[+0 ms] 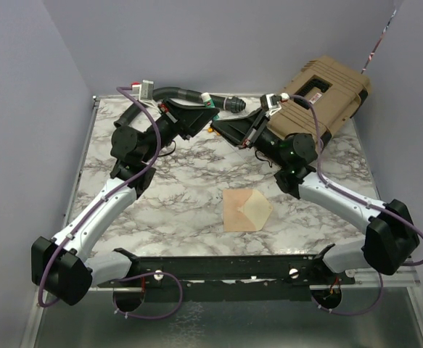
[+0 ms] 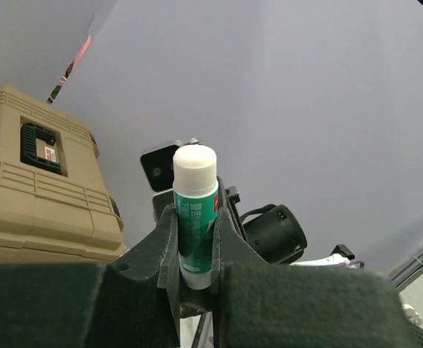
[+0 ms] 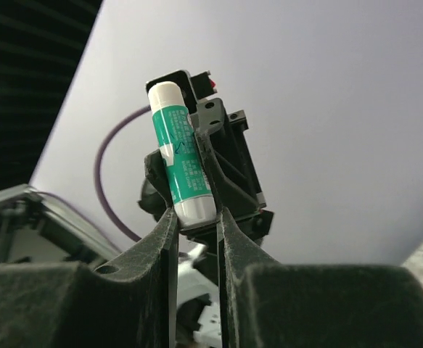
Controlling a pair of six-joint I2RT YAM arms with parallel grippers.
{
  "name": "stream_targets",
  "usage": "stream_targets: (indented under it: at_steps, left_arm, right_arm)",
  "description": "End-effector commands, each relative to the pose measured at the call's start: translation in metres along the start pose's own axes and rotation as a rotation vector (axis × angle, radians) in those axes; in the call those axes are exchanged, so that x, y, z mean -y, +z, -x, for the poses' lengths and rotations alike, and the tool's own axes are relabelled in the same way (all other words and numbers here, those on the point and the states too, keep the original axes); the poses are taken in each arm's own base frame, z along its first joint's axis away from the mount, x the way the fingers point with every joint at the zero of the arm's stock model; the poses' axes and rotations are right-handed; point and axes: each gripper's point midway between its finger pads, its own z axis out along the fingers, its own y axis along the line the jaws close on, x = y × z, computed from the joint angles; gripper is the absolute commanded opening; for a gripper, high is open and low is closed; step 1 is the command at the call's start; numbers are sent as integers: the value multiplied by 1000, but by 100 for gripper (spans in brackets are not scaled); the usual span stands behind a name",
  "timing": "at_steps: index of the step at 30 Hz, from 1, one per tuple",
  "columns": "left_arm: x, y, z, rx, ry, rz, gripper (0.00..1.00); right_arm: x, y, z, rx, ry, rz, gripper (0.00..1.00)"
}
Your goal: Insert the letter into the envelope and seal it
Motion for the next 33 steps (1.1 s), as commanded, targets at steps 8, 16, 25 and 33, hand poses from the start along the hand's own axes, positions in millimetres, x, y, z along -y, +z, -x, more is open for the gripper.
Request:
stream_targets:
  at_steps: [8,16,25,33]
  left_arm:
    - [18,-3,35,125,61,-49,0]
    - [5,-3,36,144,28,13,0]
    - [-6,-1,39,150,8,78,0]
    - [-10,-2,38,150,0,96,0]
  right_arm:
    - [-50,-6,25,48,135,289,19]
    - [-10,1,34,19,-470,-78,71]
    - [-1,9,44,-34,-1297,-179,70]
    - [-7,28,32,-27,-1703,-168,59]
